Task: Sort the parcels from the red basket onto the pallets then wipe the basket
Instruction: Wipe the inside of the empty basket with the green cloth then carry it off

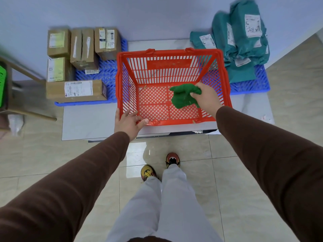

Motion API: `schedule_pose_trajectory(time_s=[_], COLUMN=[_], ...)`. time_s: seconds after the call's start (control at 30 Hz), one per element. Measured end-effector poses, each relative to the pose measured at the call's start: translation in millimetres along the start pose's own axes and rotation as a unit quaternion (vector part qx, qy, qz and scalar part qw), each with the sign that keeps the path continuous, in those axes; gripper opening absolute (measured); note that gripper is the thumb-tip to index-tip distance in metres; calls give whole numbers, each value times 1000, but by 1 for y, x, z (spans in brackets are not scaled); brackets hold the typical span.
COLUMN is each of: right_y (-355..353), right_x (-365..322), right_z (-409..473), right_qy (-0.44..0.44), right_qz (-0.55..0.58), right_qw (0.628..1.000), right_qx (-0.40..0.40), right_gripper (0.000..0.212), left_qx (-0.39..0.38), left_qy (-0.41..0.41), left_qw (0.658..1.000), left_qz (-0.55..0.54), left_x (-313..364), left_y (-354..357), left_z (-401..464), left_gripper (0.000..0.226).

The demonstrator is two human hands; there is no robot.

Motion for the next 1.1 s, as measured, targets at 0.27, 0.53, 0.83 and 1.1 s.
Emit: schedule_pose_trajectory(time_s=[0.27, 0.53, 0.83, 1.1], right_y=[-7, 11, 35, 29], right_x=[4, -17, -17, -6], right_z=[-2, -32, -42, -39], right_qy=[20, 27, -49, 9], right_qz=[67, -180, -327, -149], right_qw=[991, 896, 871, 945], right_qx=[-114, -404, -363, -292], right_gripper=[10, 32, 17, 31], left_qx=[11, 3, -7, -7], left_qy=[3, 3, -5, -5], left_qw=[999, 1000, 999, 1000], left_qz=[32, 26, 33, 24], left_x=[3, 3, 3, 6], left_y=[-1, -1, 0, -1], left_z=[-3, -4, -3, -5], left_gripper=[67, 65, 70, 65])
Point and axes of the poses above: each hand's wrist, its own z-axis towards the middle knuckle, its own y-axis out of the palm, x = y × z, the point moved 3 cm from there along z, towards the middle knuckle, and after that the axes turned 9 degrees about -x, right-handed, at the moved point
